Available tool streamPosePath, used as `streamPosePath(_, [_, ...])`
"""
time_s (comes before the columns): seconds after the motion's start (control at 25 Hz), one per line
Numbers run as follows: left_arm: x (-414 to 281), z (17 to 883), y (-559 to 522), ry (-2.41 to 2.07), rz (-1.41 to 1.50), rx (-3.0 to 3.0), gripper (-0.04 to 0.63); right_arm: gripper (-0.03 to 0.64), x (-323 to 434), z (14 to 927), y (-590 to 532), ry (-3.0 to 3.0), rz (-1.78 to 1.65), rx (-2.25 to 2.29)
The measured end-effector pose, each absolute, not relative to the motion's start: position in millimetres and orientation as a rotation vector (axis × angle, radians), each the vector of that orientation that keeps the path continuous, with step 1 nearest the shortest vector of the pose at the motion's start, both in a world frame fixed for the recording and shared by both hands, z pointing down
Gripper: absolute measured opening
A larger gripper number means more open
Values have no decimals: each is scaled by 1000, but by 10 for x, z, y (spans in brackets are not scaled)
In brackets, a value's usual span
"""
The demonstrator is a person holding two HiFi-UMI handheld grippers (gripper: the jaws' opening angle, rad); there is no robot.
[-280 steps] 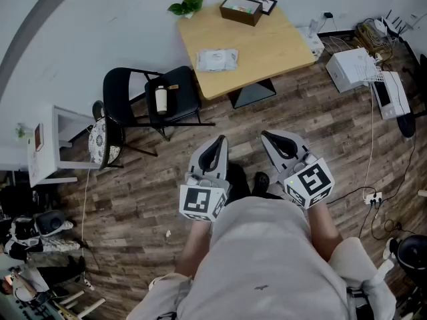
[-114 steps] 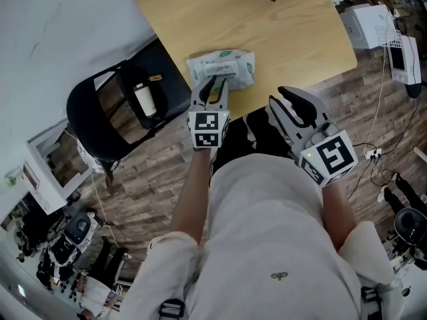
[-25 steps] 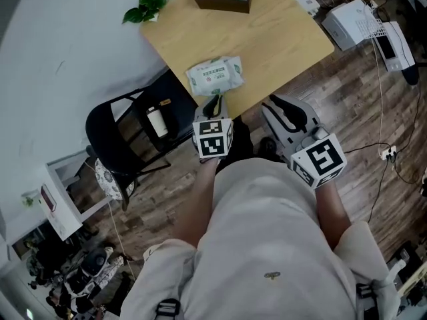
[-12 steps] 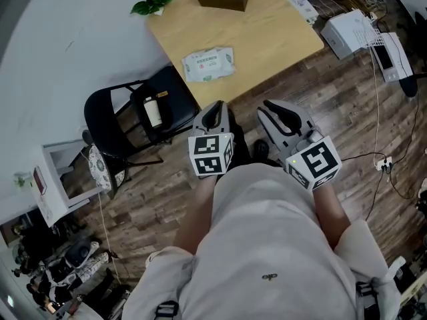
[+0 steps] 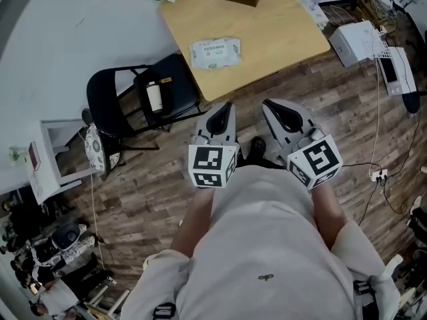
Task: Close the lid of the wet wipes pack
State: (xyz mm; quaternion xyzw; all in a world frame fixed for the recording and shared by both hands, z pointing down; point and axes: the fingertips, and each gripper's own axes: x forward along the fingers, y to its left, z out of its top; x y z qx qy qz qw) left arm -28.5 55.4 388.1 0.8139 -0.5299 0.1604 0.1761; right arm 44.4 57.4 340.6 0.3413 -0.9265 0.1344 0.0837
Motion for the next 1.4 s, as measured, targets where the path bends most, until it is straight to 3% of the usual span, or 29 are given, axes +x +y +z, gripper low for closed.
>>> streamPosePath(1.4, [-639,3223,747,-1532,228,2408,12,-2,115,3131,611,-2755,275,1024])
